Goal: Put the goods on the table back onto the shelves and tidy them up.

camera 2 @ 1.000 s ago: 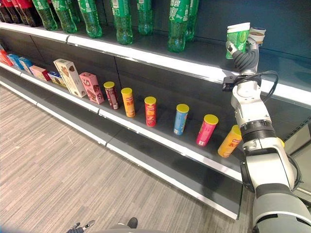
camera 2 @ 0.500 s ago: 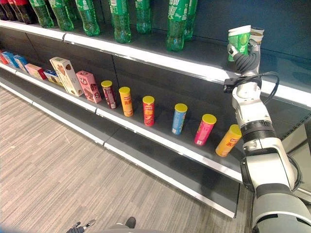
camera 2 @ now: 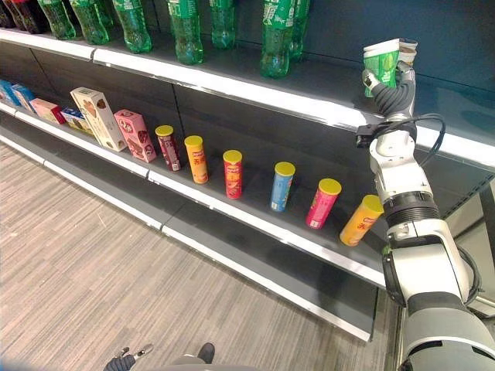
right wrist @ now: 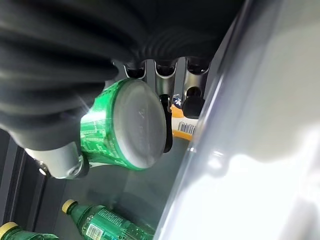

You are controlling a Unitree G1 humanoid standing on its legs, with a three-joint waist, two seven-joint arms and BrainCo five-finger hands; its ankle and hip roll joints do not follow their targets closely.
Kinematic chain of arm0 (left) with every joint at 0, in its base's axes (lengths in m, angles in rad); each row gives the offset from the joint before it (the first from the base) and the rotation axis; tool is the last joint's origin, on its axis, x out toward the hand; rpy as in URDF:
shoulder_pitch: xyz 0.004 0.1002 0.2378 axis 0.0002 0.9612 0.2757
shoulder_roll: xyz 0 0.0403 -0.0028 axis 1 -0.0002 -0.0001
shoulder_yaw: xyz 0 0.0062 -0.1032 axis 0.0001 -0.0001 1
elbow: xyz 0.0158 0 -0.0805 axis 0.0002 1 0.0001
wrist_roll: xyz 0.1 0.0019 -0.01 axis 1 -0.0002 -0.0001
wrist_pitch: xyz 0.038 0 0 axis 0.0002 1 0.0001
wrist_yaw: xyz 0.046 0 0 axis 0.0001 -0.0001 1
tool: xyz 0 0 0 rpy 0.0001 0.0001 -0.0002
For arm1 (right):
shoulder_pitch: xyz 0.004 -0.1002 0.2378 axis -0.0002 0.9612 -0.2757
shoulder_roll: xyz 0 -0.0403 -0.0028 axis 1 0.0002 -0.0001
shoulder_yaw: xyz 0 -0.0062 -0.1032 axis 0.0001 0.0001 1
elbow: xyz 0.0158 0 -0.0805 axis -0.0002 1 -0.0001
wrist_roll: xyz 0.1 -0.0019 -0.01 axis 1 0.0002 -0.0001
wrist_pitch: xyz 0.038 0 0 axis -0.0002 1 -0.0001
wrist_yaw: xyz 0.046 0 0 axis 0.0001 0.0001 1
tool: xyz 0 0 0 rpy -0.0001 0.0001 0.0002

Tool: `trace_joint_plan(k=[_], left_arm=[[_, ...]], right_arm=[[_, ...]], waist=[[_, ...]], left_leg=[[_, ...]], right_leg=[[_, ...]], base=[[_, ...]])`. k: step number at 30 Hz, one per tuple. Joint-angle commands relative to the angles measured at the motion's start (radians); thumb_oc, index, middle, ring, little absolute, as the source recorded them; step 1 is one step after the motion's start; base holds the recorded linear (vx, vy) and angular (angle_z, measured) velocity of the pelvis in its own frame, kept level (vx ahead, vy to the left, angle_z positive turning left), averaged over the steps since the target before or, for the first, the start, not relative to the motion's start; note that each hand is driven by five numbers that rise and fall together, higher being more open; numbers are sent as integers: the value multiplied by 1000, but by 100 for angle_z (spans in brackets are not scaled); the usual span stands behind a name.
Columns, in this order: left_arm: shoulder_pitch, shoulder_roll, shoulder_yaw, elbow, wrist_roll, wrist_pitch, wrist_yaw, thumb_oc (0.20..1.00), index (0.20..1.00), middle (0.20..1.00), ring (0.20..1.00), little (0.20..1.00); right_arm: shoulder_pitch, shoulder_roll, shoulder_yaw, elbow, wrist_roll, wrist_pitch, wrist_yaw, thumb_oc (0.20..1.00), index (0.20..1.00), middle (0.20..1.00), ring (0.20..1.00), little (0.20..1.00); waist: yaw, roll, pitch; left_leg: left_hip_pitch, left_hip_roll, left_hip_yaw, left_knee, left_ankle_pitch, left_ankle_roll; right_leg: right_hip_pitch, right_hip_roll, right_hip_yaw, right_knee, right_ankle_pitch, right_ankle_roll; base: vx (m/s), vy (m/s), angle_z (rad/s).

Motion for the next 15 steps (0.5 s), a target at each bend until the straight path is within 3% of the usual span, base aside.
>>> trace_joint_plan(k=[1, 15], left_arm=[[-40, 39, -40, 15, -20, -29, 17, 1000, 1000, 1000, 1000, 1000], [-30, 39, -34, 10, -18, -29, 19, 1000, 1000, 1000, 1000, 1000]], right_arm=[[-112, -61, 60, 1, -28, -31, -20, 200, 200, 200, 200, 200], [-102, -48, 60, 7, -24, -29, -14, 200, 200, 200, 200, 200]], waist=[[6, -29, 5], [0, -28, 4]], left_leg=[[63, -17, 73, 3, -118, 13], [71, -19, 79, 2, -125, 17]], right_leg=[[-21, -43, 20, 65, -26, 5], [-20, -45, 32, 63, -25, 6]], base=[[2, 13, -7], [0, 2, -4]])
